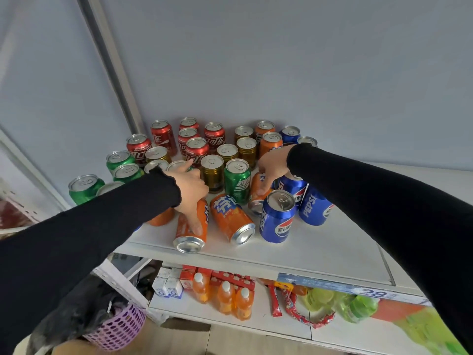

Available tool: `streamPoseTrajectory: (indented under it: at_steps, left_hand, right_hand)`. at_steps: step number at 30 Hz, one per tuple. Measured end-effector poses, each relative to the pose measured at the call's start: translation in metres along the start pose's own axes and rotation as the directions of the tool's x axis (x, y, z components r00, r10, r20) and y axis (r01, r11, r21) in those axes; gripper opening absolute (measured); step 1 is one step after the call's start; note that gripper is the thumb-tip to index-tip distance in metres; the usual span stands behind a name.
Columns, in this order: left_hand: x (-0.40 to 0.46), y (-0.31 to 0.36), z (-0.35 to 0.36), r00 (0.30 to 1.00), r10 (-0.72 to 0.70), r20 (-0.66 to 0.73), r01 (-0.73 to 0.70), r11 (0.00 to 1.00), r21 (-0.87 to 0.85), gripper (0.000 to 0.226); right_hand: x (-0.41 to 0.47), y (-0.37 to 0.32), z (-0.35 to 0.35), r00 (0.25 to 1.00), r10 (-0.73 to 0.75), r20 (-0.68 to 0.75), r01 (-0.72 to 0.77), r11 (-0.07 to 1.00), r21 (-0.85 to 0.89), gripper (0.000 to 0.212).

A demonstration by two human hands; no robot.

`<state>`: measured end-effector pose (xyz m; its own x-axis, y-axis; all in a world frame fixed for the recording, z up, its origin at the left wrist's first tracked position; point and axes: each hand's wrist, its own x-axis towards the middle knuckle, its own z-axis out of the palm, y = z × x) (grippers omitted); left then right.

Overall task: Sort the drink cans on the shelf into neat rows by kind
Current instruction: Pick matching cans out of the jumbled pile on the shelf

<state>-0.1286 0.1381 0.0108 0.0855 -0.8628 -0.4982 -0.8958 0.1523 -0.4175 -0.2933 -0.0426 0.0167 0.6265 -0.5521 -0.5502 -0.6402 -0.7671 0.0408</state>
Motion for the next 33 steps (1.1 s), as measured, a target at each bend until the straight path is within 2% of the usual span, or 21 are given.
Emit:
streamPoseTrajectory:
  at_steps: [1,3,5,8,11,14,19,21,23,26,29,31,33]
  left_hand:
    - [-0.004,0.002,-0.003,1.0,-0.008,0.019,0.008,1.0,-0.022,0.087]
    - [-0.009,0.006,-0.004,0.999,-0.034,-0.035,0.031,0.996,-0.082,0.09]
    - [-0.017,0.005,-0.002,0.977,-0.056,-0.205,0.037,0.995,-0.091,0.08]
    - [-0.026,0.0,0.008,0.888,-0.098,-0.449,0.031,0.988,-0.154,0.069]
    - [-0.033,0.004,0.022,0.789,-0.127,-0.602,0.01,0.981,-0.194,0.068]
    - [-0.038,0.007,0.037,0.709,-0.194,-0.677,0.026,0.968,-0.25,0.057]
    - [-0.048,0.012,0.052,0.671,-0.262,-0.694,0.061,0.952,-0.3,0.048]
    - [-0.052,0.017,0.048,0.659,-0.267,-0.704,0.066,0.952,-0.299,0.05]
    - [-0.055,0.023,0.041,0.649,-0.261,-0.715,0.068,0.956,-0.287,0.053]
    - [-0.054,0.029,0.036,0.616,-0.246,-0.749,0.007,0.952,-0.307,0.047]
    - [-0.052,0.039,0.029,0.561,-0.263,-0.785,-0.078,0.927,-0.367,0.036]
    - [-0.051,0.05,0.022,0.581,-0.286,-0.762,-0.109,0.9,-0.422,0.033]
    - [-0.048,0.059,0.018,0.633,-0.315,-0.707,-0.101,0.872,-0.478,0.033]
  right_hand:
    - [-0.002,0.002,0.001,1.0,-0.021,-0.02,0.021,0.999,0.03,0.07]
    - [-0.006,0.004,0.002,0.994,-0.072,-0.086,0.077,0.995,0.062,0.067]
    - [-0.011,0.008,0.006,0.975,-0.105,-0.196,0.115,0.992,0.044,0.067]
    - [-0.013,0.013,0.009,0.917,-0.135,-0.375,0.141,0.99,-0.012,0.065]
    - [-0.011,0.017,0.015,0.828,-0.153,-0.54,0.122,0.988,-0.092,0.063]
    - [-0.015,0.016,0.023,0.743,-0.2,-0.639,0.12,0.978,-0.168,0.059]
    - [-0.022,0.012,0.036,0.657,-0.265,-0.706,0.089,0.957,-0.277,0.049]
    - [-0.025,0.012,0.04,0.663,-0.278,-0.695,0.132,0.957,-0.257,0.037]
    - [-0.03,0.011,0.039,0.701,-0.249,-0.668,0.206,0.968,-0.145,0.026]
    - [-0.042,0.017,0.023,0.754,-0.074,-0.653,0.242,0.955,0.171,0.01]
    - [-0.051,0.032,0.007,0.75,0.084,-0.656,0.218,0.905,0.365,0.007]
    - [-0.051,0.04,0.002,0.775,0.117,-0.622,0.169,0.908,0.382,0.012]
    - [-0.049,0.045,0.0,0.816,0.111,-0.568,0.087,0.947,0.31,0.016]
